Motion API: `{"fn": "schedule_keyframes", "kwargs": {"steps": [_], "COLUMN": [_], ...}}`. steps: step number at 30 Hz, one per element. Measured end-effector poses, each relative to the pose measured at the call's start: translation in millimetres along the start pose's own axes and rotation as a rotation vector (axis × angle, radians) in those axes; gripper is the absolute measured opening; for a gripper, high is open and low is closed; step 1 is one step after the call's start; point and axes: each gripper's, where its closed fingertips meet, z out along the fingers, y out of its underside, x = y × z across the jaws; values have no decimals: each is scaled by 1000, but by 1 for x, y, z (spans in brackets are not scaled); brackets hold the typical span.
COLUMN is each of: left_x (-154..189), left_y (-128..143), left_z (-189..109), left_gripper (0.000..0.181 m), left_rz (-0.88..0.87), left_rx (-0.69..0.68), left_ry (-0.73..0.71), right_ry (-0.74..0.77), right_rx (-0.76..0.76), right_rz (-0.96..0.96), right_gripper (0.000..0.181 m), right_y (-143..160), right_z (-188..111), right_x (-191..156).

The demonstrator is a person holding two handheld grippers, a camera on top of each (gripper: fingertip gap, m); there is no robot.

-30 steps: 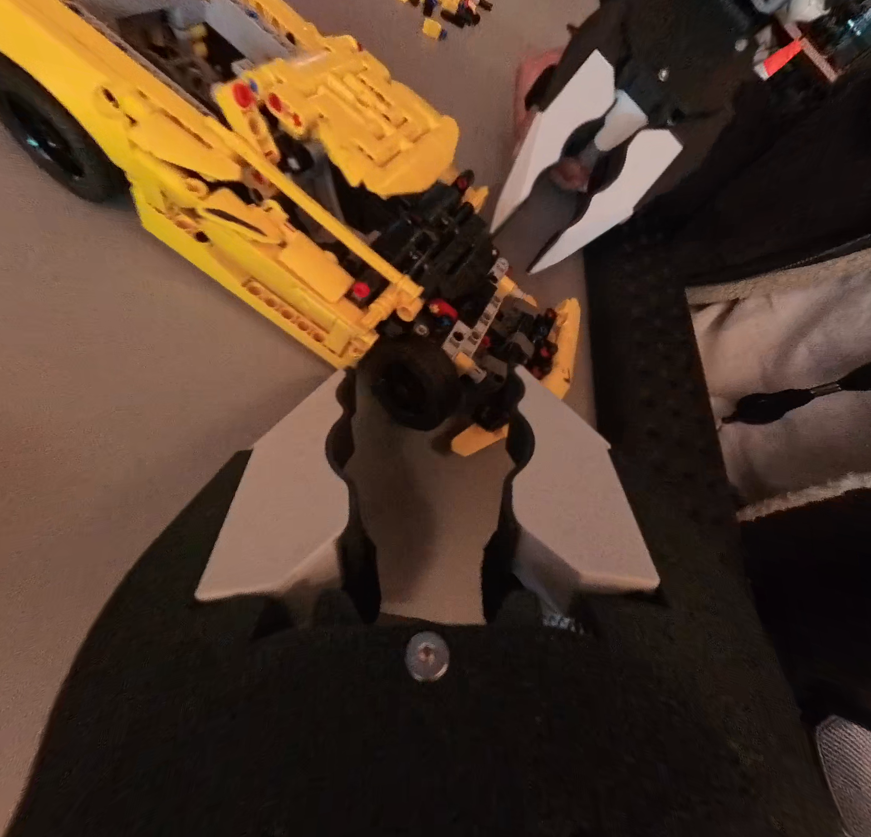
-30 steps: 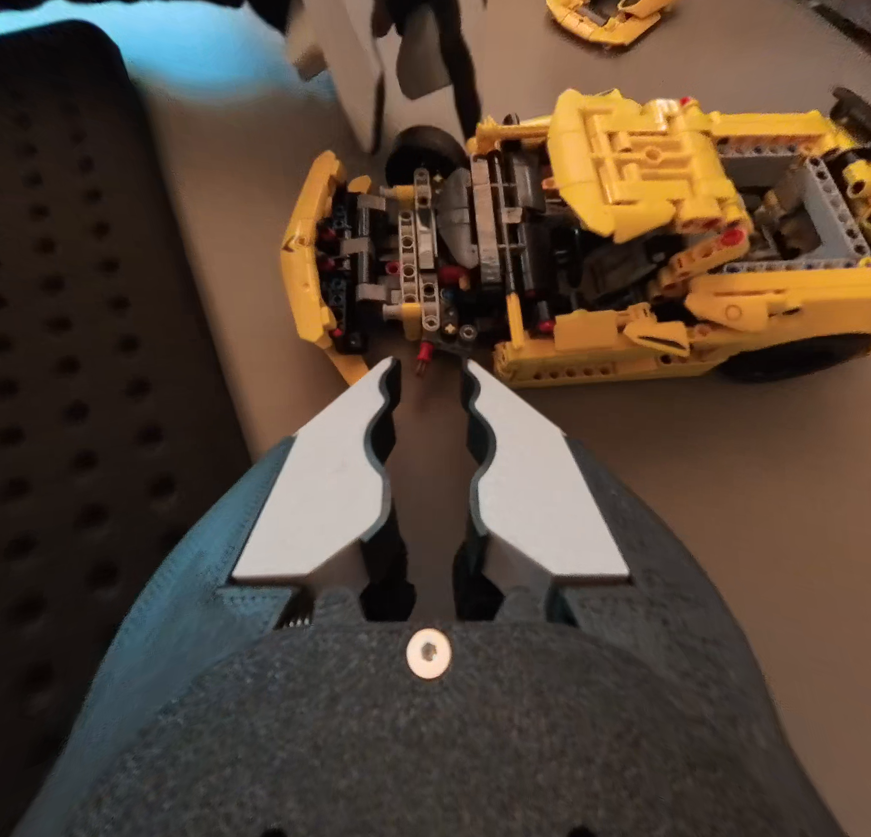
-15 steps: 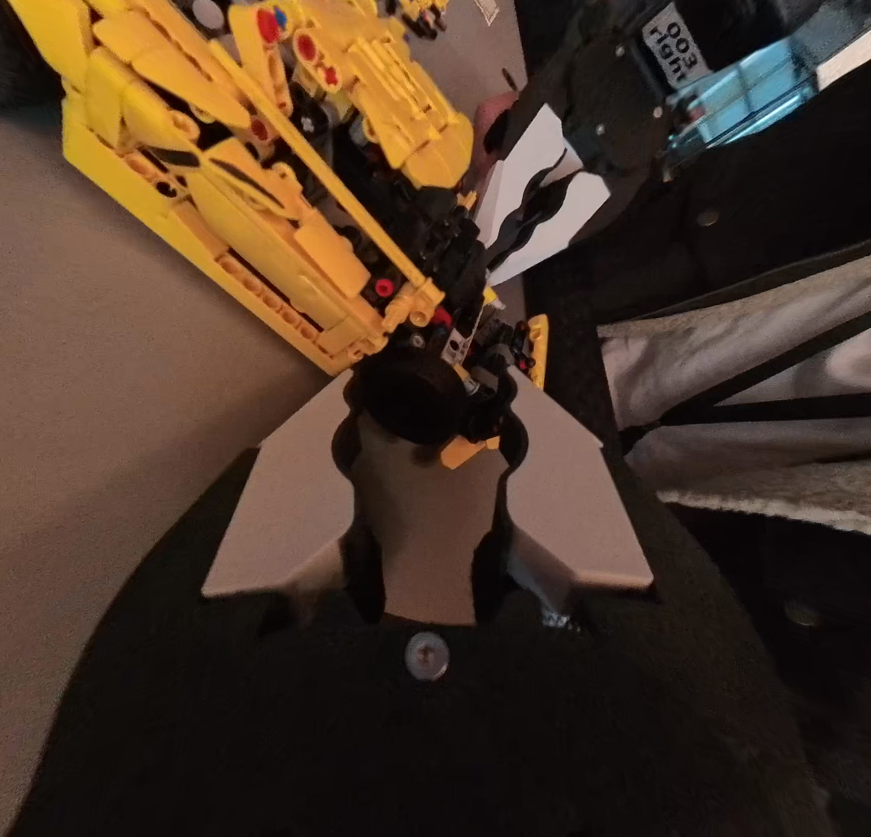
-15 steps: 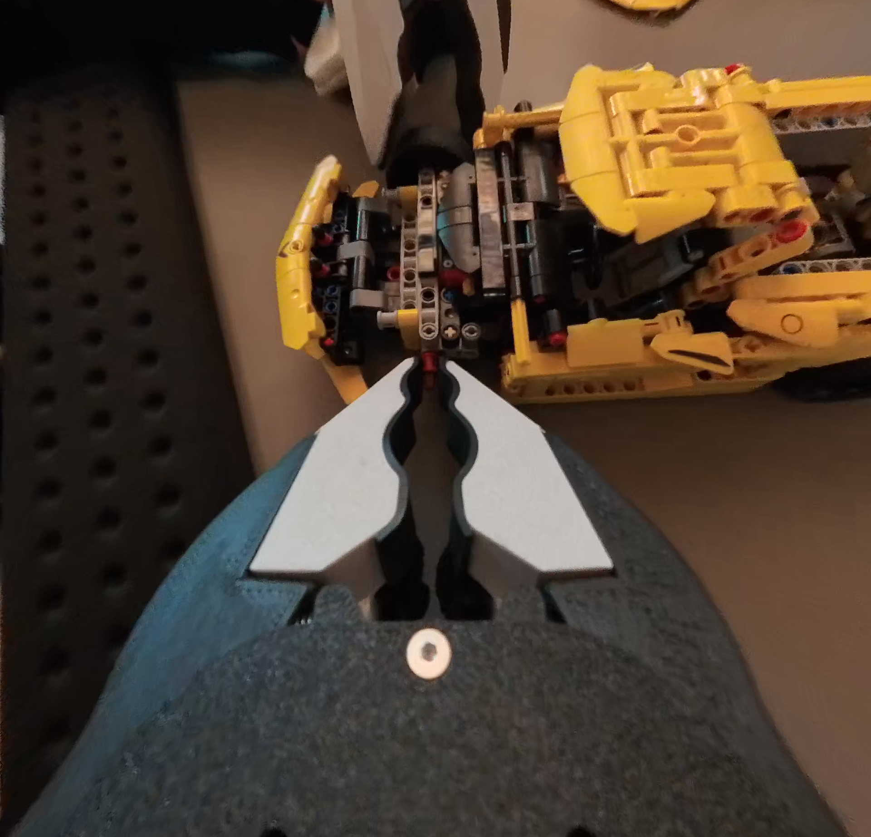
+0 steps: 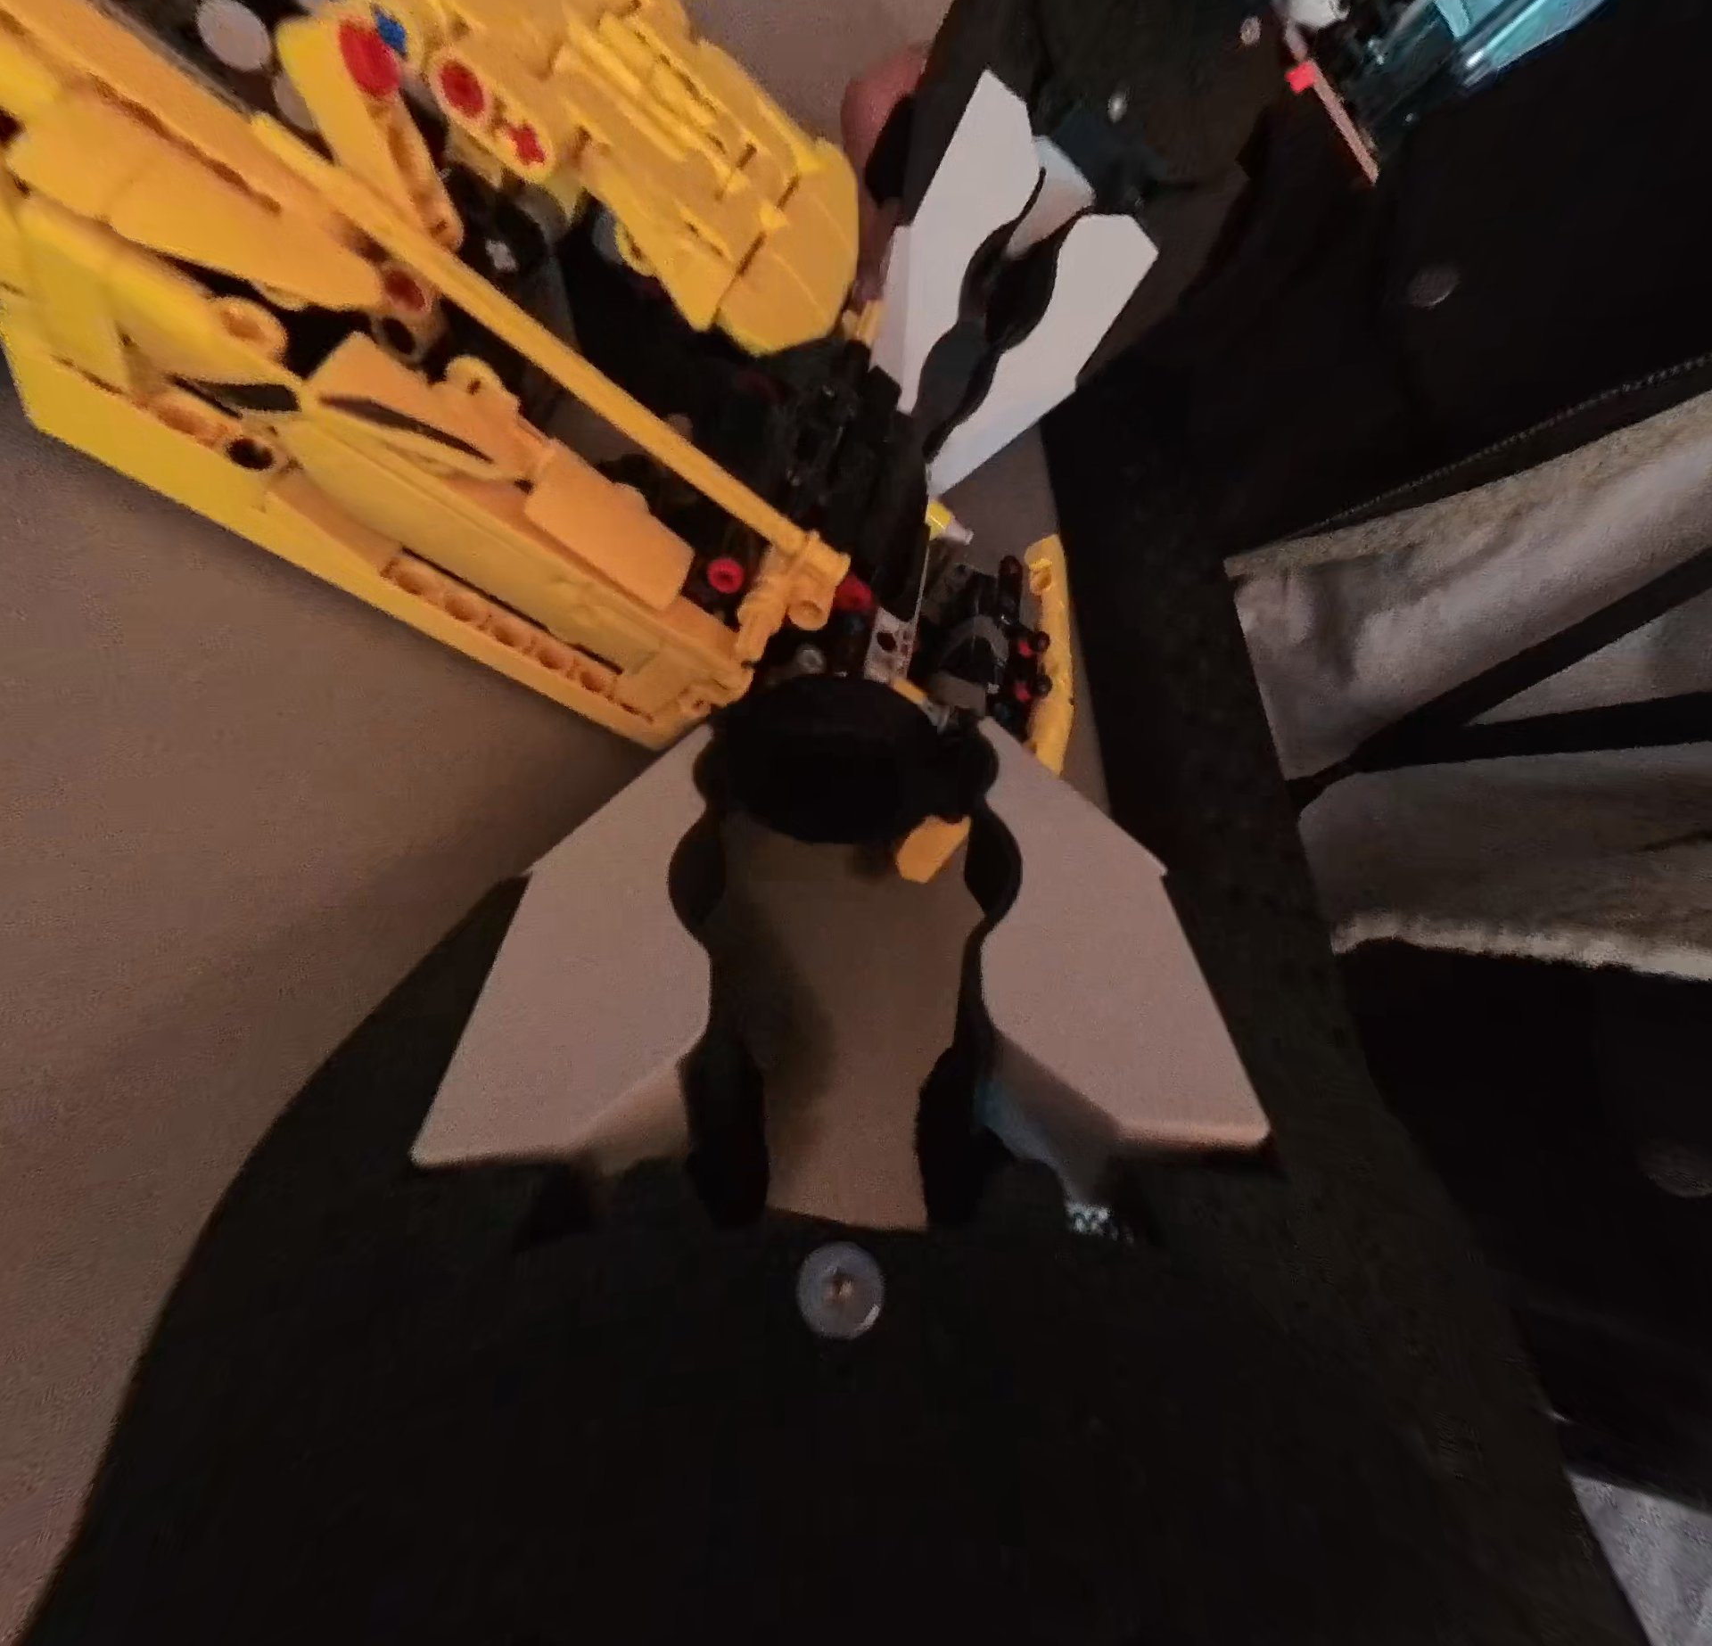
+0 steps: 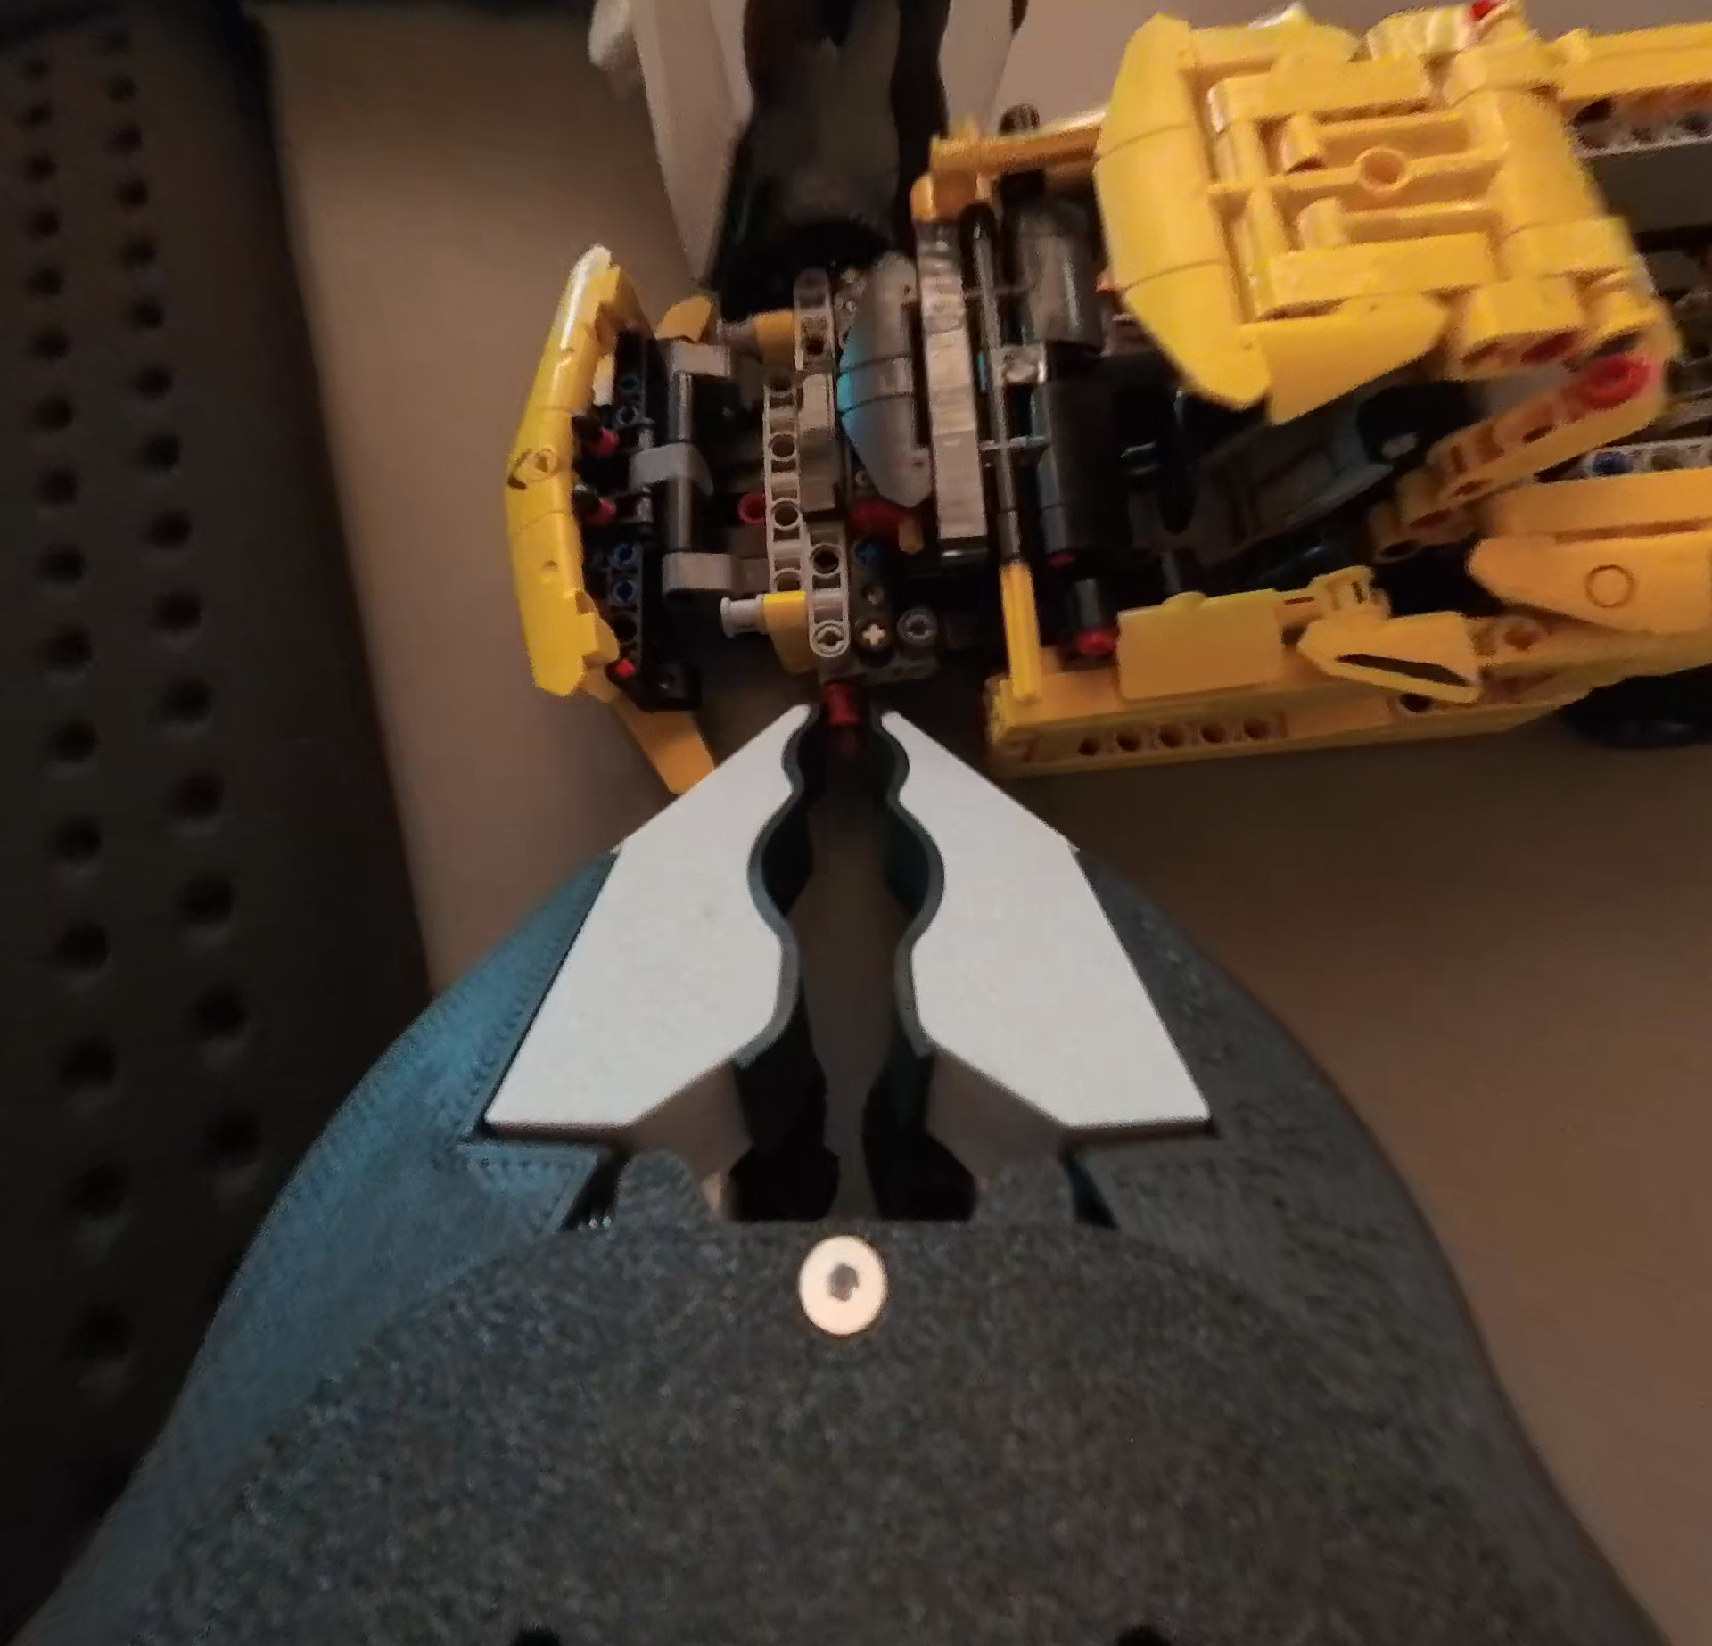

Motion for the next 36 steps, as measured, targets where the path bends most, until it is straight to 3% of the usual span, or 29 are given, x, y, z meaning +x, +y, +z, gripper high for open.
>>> {"fn": "schedule_keyframes", "kwargs": {"steps": [8, 12, 14, 19, 21, 24, 25, 27, 29, 32, 36], "left_x": [4, -23, -14, 2, 0, 6, 4, -8, -15, -25, -44], "left_y": [8, 11, 6, 12, 13, -1, 7, 48, 88, 108, 112], "left_z": [-2, -45, -44, -41, -73, -164, -193, -232, -246, -265, -258], "left_gripper": [43, 42, 42, 43, 43, 43, 43, 44, 43, 44, 44], "left_rz": [241, 194, 222, 260, 298, 283, 224, 109, 21, -52, -54], "left_rx": [-41, 42, 69, -69, -115, -8, -4, -166, -390, -594, -773], "left_ry": [-61, -169, -150, -177, -320, -636, -747, -945, -1019, -1110, -1028], "right_ry": [-40, -41, -44, -67, -67, -54, -52, -54, -57, -57, -44], "right_rx": [19, -3, -9, -4, -3, -1, -1, 0, 2, 3, 6], "right_rz": [-26, 43, 30, 60, 64, 51, 48, 53, 66, 73, 66], "right_gripper": [5, 4, 4, 5, 5, 5, 5, 5, 5, 5, 5], "right_y": [-1, 13, 12, 11, 11, 10, 10, 10, 9, 9, 9], "right_z": [-3, -13, -11, -10, -10, -9, -9, -9, -8, -8, -8], "right_x": [-7, 0, 0, -2, -2, -1, -2, -1, -1, -1, -2]}}
